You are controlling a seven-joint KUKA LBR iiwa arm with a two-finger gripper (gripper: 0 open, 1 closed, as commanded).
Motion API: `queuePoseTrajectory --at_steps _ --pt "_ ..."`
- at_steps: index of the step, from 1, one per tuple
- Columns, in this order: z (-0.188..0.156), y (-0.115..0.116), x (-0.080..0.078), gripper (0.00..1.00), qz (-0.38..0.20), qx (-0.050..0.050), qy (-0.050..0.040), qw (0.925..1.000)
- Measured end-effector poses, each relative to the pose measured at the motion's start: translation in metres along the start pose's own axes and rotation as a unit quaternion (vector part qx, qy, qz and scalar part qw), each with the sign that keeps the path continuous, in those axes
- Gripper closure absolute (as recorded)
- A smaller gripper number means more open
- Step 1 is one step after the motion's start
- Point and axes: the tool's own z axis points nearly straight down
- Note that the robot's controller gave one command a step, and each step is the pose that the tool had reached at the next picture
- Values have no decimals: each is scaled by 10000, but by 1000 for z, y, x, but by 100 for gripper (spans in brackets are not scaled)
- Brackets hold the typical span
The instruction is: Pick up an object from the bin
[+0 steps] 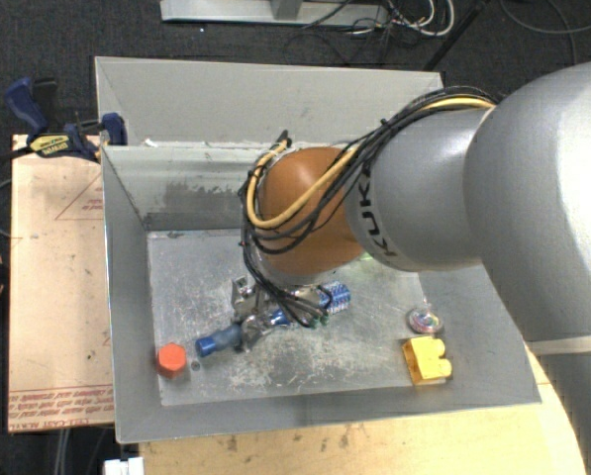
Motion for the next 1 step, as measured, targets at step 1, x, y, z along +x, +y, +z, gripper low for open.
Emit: queuePoseTrajectory --at_steps 1 --pt "-126 -23 -11 100 264 15 -48 9996"
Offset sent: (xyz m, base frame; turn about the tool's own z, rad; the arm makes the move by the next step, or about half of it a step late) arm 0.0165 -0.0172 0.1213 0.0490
